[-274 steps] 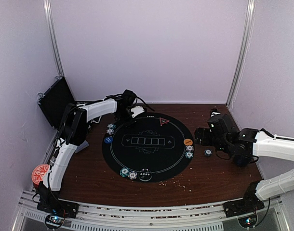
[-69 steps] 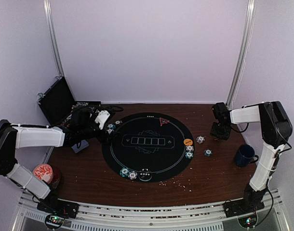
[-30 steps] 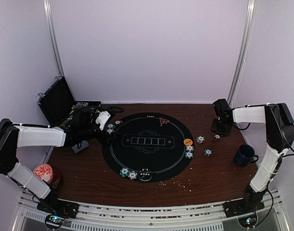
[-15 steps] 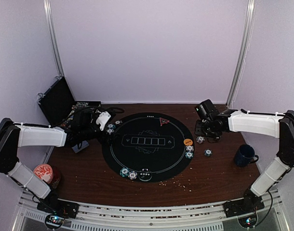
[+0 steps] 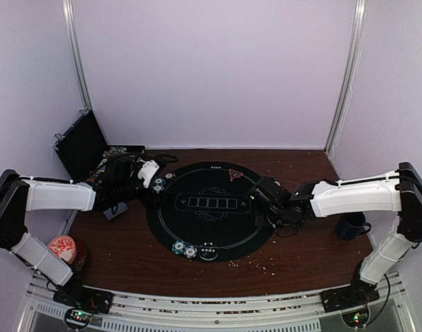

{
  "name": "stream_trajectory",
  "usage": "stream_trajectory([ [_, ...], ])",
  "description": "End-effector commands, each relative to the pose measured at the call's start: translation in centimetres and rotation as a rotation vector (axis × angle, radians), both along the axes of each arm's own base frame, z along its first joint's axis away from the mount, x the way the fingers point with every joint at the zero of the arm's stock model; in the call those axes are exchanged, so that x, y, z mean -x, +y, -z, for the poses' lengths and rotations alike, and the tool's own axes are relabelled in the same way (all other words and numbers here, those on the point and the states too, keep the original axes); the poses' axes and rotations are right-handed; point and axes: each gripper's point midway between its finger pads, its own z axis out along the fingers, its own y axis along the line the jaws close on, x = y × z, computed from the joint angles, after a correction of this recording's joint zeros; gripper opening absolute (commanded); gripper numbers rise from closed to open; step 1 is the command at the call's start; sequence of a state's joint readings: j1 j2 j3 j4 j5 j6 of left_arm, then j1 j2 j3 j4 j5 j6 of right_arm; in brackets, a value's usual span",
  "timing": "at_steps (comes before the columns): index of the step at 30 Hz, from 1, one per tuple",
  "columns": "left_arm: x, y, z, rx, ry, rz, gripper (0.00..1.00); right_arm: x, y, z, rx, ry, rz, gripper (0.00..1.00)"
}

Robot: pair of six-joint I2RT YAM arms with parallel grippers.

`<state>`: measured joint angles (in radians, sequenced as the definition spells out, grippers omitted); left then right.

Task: Distribute texas hold em gaming equipment
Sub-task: Place the poker chips pile in the big blind area.

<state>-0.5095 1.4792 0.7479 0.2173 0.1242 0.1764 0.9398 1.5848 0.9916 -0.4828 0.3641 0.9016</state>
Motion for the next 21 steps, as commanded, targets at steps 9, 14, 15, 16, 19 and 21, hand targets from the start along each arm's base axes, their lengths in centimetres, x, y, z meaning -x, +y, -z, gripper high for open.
stream_trajectory([
  [9, -1.2, -0.2, -1.9, 0.035, -0.054, -0.015, 0.98, 2.1, -0.5, 4.0, 0.039, 0.044, 0.046, 0.36],
  [14, -1.2, -0.2, -1.8, 0.033, -0.052, -0.018, 0.98, 1.9, -0.4, 4.9, 0.062, 0.054, 0.044, 0.36],
  [15, -1.2, -0.2, -1.8, 0.033, -0.052, -0.017, 0.98, 1.8, -0.5, 5.0, 0.073, 0.051, 0.047, 0.36],
  [16, -1.2, -0.2, -1.8, 0.033, -0.053, -0.017, 0.98, 1.7, -0.5, 5.0, 0.076, 0.048, 0.048, 0.36],
  [19, -1.2, -0.2, -1.8, 0.034, -0.051, -0.016, 0.98, 1.5, -0.6, 5.4, 0.093, 0.05, 0.051, 0.37],
  [21, -1.2, -0.2, -1.8, 0.034, -0.052, -0.015, 0.98, 1.3, -0.6, 5.6, 0.1, 0.053, 0.051, 0.37],
])
